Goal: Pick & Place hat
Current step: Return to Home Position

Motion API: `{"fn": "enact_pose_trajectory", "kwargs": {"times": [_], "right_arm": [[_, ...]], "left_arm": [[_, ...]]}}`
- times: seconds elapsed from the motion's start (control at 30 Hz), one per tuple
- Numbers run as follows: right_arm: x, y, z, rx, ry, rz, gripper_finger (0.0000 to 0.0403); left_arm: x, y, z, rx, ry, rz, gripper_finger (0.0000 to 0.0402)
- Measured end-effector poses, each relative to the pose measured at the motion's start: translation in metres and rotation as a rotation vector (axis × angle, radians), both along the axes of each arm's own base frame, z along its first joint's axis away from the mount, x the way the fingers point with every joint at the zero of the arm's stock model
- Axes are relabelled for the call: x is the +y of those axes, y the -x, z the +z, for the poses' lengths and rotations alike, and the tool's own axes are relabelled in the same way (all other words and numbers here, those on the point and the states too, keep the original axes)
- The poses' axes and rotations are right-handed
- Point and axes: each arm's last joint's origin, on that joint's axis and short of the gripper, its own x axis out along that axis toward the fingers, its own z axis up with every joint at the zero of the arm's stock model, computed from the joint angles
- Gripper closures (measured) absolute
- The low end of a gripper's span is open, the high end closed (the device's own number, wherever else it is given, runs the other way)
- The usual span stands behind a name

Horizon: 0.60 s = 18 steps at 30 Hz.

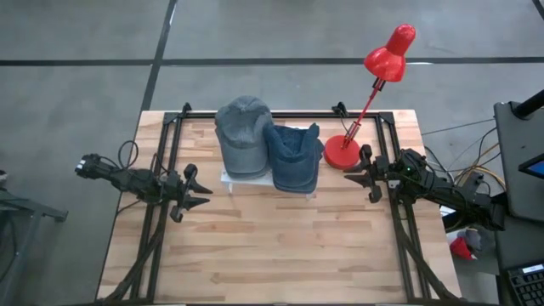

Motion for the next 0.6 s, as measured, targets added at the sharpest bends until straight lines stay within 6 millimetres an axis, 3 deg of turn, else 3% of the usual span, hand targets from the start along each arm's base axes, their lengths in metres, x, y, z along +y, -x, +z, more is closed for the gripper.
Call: {"fn": "enact_pose_trajectory", "kwargs": {"times": [0.6], "right_arm": [[0.0, 0.0, 0.0, 0.0, -0.002, 0.0, 0.0312]], "left_arm": [[0.0, 0.0, 0.0001, 0.0, 0.0, 0.0, 0.0273]]}}
